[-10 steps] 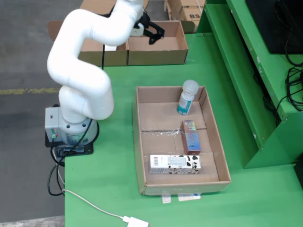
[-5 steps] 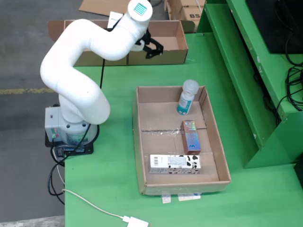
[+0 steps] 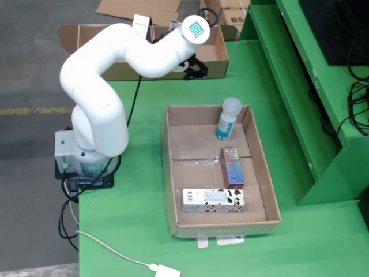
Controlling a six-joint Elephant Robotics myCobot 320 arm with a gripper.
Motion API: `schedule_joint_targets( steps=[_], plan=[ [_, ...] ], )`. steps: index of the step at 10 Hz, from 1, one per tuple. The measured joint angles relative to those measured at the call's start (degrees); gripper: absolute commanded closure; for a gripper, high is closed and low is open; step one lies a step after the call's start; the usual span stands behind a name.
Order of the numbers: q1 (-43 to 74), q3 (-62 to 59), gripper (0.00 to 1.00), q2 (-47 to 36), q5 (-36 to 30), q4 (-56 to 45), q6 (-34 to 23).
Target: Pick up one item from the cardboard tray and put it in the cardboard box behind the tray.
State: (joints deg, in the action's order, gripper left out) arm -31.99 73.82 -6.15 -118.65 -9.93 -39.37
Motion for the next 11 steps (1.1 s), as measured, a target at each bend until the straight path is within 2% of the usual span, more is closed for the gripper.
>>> schedule_joint_targets(
  steps=[3, 6, 11],
  plan=[
    [8.7, -3.3, 0.0, 8.9, 1.2, 8.2, -8.6],
    [16.6, 0.8, 0.0, 12.0, 3.4, 15.8, -6.8],
    [30.1, 0.8, 0.0, 12.0, 3.4, 16.1, -6.6]
  ],
)
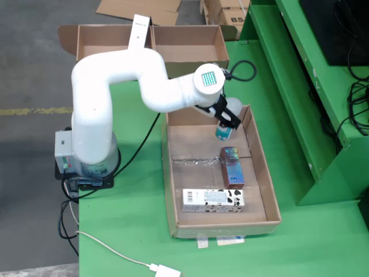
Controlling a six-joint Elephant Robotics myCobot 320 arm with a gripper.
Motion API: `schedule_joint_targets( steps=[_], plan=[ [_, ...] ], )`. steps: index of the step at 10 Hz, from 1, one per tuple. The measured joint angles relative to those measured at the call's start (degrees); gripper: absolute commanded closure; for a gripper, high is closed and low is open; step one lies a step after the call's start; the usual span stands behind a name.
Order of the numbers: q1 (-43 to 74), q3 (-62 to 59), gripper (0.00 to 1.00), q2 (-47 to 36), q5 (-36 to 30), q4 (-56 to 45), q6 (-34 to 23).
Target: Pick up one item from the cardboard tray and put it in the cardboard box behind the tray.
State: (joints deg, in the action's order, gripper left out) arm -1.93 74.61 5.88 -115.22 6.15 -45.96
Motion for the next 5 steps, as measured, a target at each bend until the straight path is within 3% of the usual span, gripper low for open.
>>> schedule_joint_targets(
  steps=[5],
  plan=[
    [13.4, 0.0, 0.0, 0.0, 0.0, 0.0, 0.1]
  ],
)
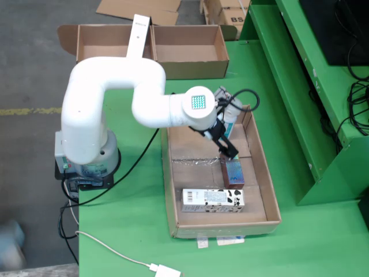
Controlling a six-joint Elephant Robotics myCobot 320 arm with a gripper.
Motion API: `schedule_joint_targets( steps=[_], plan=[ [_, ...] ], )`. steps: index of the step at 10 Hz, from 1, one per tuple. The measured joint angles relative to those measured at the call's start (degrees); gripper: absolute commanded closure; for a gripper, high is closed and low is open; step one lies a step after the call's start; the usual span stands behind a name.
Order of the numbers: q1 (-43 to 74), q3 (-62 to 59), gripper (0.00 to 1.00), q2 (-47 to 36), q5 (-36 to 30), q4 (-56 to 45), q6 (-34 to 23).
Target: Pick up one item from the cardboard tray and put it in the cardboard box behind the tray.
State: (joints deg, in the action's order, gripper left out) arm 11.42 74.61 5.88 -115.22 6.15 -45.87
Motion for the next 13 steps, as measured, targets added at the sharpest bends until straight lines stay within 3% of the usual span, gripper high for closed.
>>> schedule_joint_targets(
  steps=[13],
  plan=[
    [34.0, 0.0, 0.0, 0.0, 0.0, 0.0, 0.0]
  ],
)
